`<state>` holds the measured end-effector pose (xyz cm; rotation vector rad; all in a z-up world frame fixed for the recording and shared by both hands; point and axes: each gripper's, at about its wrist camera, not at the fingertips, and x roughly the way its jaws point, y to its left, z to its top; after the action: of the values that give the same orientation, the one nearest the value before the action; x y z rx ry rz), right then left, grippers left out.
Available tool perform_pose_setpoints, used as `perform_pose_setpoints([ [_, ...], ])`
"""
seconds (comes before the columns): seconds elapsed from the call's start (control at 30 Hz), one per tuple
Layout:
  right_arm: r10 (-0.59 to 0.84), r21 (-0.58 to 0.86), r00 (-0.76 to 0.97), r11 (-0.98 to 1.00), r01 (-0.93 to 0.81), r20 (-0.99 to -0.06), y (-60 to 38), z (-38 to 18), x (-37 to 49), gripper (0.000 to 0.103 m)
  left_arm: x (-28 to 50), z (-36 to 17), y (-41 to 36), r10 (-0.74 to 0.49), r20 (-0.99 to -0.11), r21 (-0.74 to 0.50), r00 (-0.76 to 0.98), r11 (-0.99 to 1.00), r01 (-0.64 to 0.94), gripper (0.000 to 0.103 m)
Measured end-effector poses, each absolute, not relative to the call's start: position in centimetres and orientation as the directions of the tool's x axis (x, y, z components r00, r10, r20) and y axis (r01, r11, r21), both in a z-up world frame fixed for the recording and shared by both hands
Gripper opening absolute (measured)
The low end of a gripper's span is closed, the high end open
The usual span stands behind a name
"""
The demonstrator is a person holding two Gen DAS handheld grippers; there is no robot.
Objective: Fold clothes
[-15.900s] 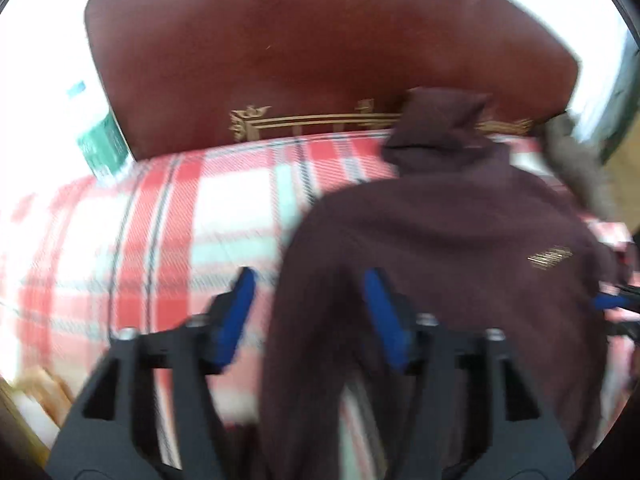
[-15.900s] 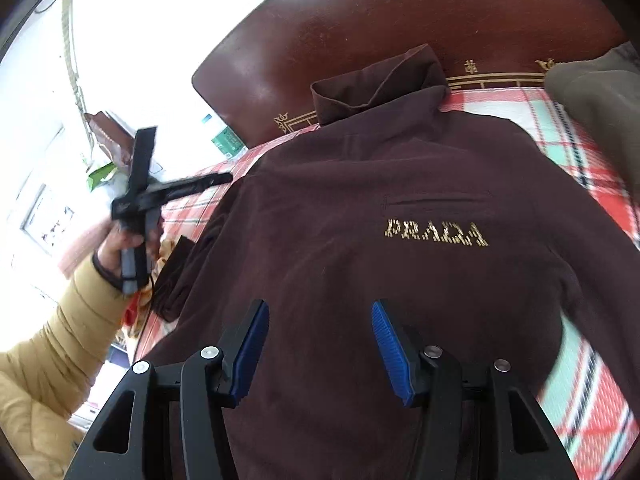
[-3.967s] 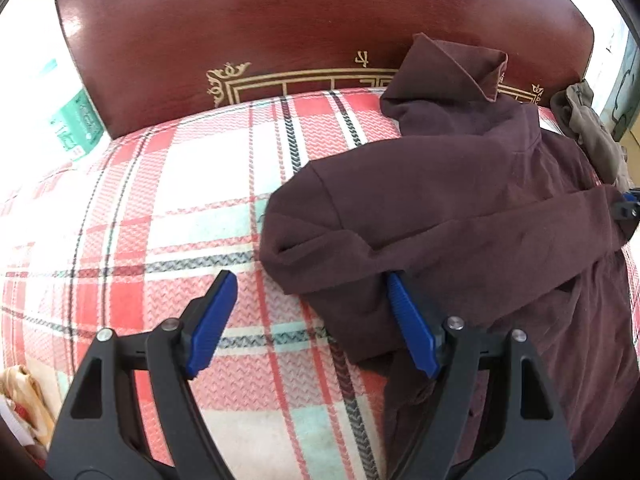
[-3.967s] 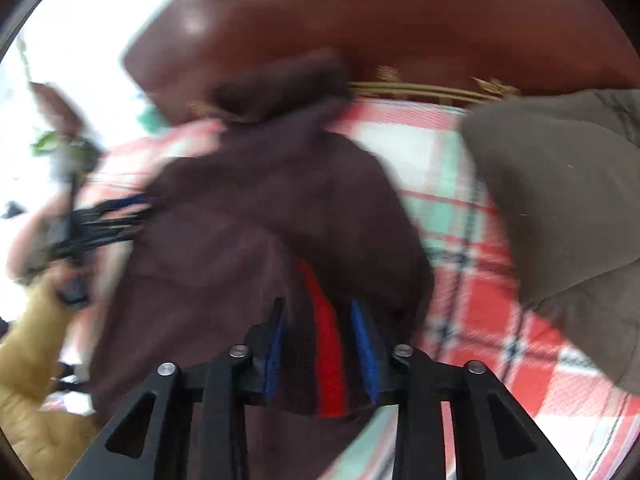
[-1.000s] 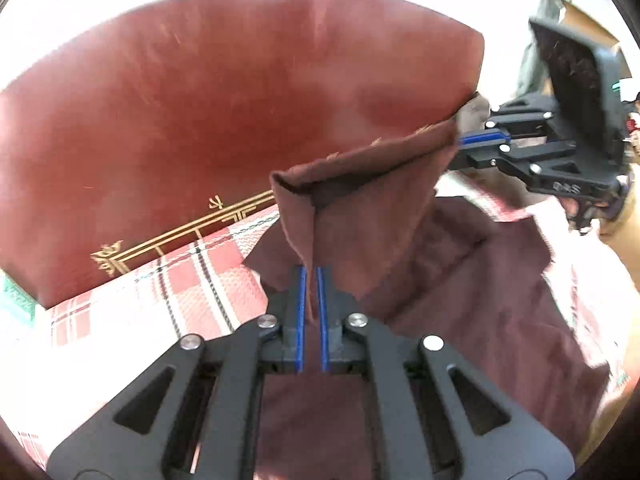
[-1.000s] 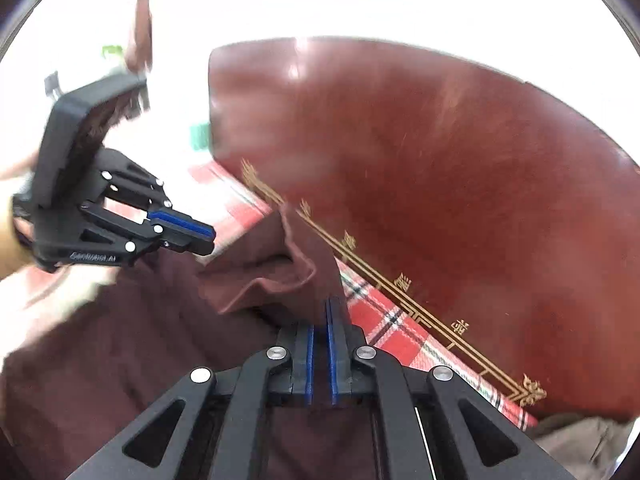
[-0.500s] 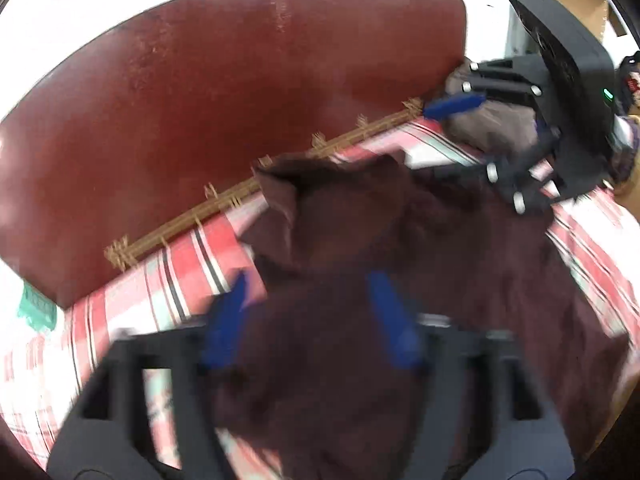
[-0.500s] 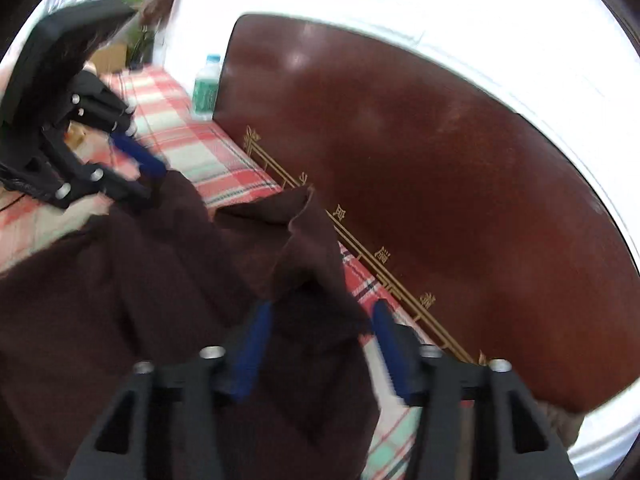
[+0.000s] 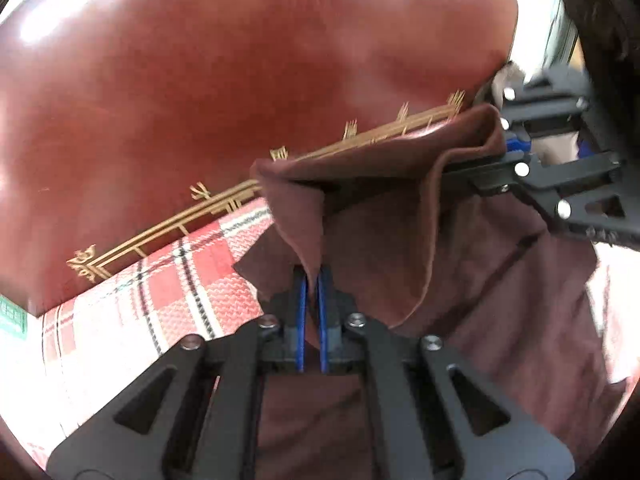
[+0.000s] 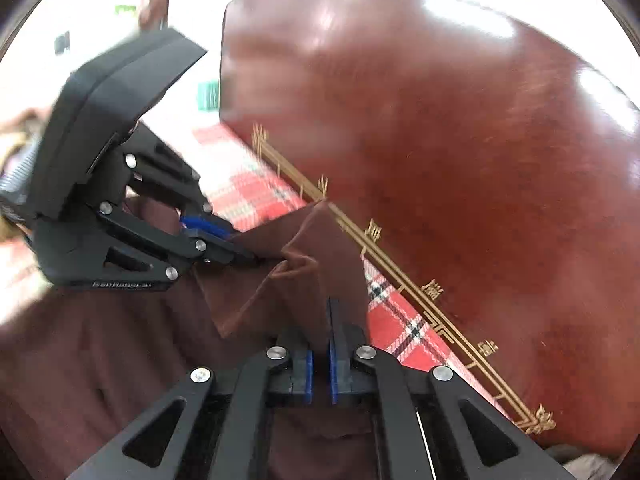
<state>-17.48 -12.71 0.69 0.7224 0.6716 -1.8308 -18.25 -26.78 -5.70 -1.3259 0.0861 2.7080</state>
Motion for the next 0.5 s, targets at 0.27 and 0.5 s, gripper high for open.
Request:
perform_pose_setpoints([
  [0.27,-0.736,-0.033,-0.223,-0.263,0.964,-0.639,-5.2,4.9,-11.8,0.003,-8.9,-0.2,-24.2,0.211,-0.73,-0.016,-0.65,-0.956,-0.292,0.007],
  [0.5,-0.608,-0.211,-0.273,-0.172,0.962,-0.746,-4.3,-0.2,-4.6,0.007,-3.9,-4.4,-20.5,0.186,-0.817,0.046,-0.546,-0.922,-0.384,0.007],
])
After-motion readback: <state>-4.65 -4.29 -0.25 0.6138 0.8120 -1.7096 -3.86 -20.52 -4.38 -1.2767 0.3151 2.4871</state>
